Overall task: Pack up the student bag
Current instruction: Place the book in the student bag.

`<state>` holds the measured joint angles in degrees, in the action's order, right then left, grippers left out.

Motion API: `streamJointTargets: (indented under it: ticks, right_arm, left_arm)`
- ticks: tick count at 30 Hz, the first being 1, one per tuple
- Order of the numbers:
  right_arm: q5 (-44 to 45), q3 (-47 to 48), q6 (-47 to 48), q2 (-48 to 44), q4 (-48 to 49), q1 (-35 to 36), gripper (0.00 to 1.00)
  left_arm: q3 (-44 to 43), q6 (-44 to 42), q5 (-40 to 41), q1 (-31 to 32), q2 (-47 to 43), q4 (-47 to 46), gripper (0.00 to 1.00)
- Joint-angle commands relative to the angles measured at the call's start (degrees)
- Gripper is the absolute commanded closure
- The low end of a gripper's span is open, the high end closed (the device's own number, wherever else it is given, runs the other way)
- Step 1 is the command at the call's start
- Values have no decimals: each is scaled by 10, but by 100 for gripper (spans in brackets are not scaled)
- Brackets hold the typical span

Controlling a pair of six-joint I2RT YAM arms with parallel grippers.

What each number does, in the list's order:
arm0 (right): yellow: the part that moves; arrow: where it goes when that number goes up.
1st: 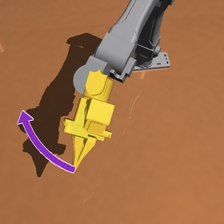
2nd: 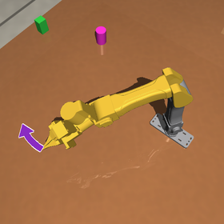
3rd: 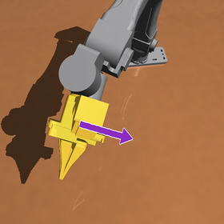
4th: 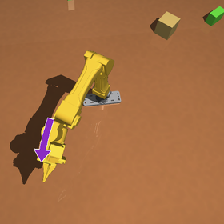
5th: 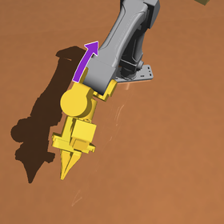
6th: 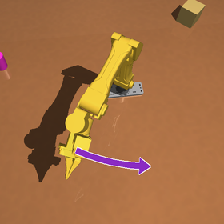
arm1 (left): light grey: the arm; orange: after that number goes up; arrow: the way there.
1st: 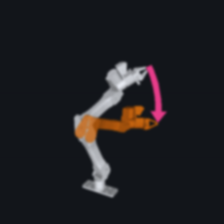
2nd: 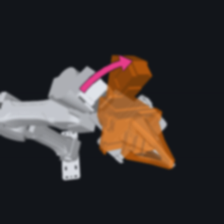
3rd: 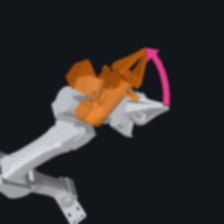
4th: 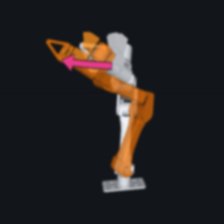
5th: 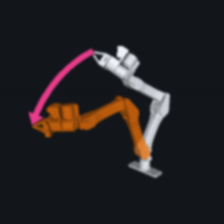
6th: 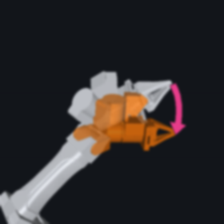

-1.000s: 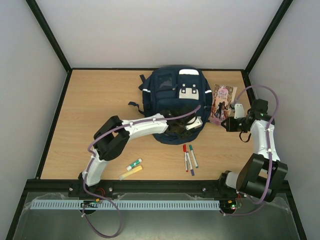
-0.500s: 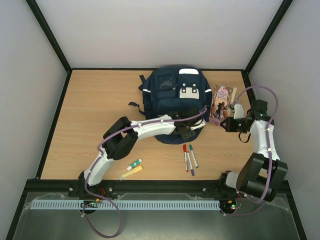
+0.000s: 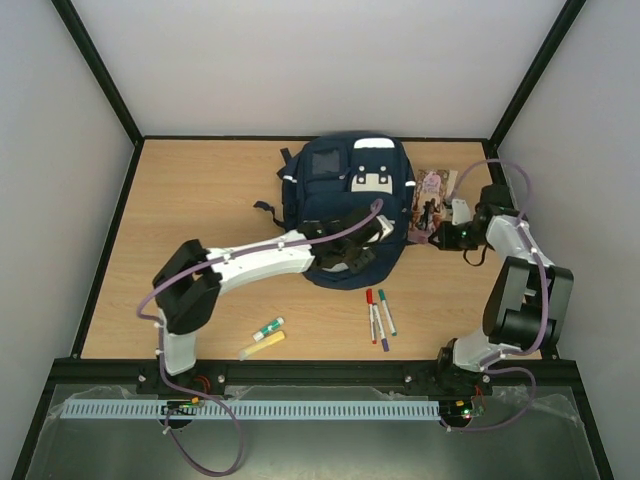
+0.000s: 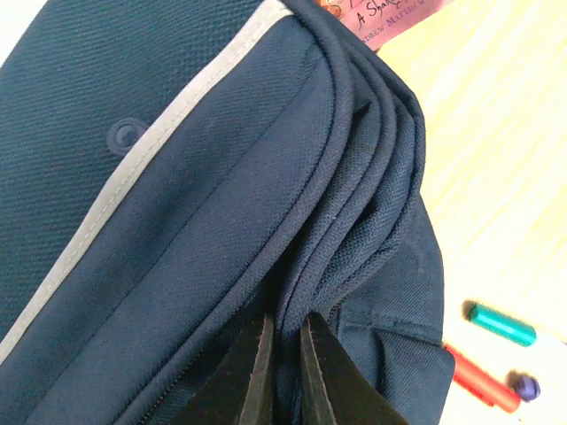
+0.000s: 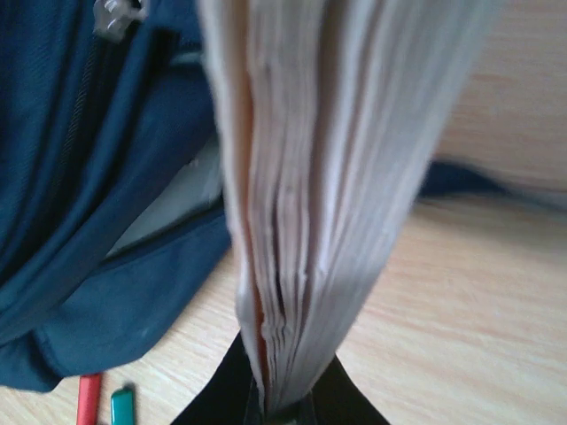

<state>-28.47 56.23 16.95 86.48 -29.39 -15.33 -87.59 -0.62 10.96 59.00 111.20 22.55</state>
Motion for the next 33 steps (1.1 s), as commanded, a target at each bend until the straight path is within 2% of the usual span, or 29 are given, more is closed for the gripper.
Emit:
streamJointTargets:
  ticks: [1, 8, 13, 18, 21, 25, 30, 33]
  right_arm:
    - [15, 27, -23, 40, 16, 60, 99]
    - [42, 89, -59, 86, 14, 174, 99]
    - [50, 135, -82, 115, 13, 233, 99]
    - [48, 184, -98, 108, -8, 236, 99]
    - [47, 197, -94, 68, -33, 227, 99]
    - [11, 212, -74, 18, -116, 214, 99]
    - [-9, 184, -55, -56, -162, 214, 99]
    - [-52, 165, -49, -91, -184, 214, 99]
  left_arm:
    - [61, 57, 39, 10, -84, 1, 97]
    - [150, 100, 70, 21, -167, -7, 98]
    - [168, 123, 109, 24, -199, -9, 97]
    - [153, 104, 182, 11, -207, -10, 98]
    - [137, 83, 165, -16, -211, -13, 98]
    - [117, 61, 143, -55, -212, -16, 98]
    - [92, 47, 110, -104, -202, -25, 97]
    - [85, 42, 86, -140, -194, -41, 98]
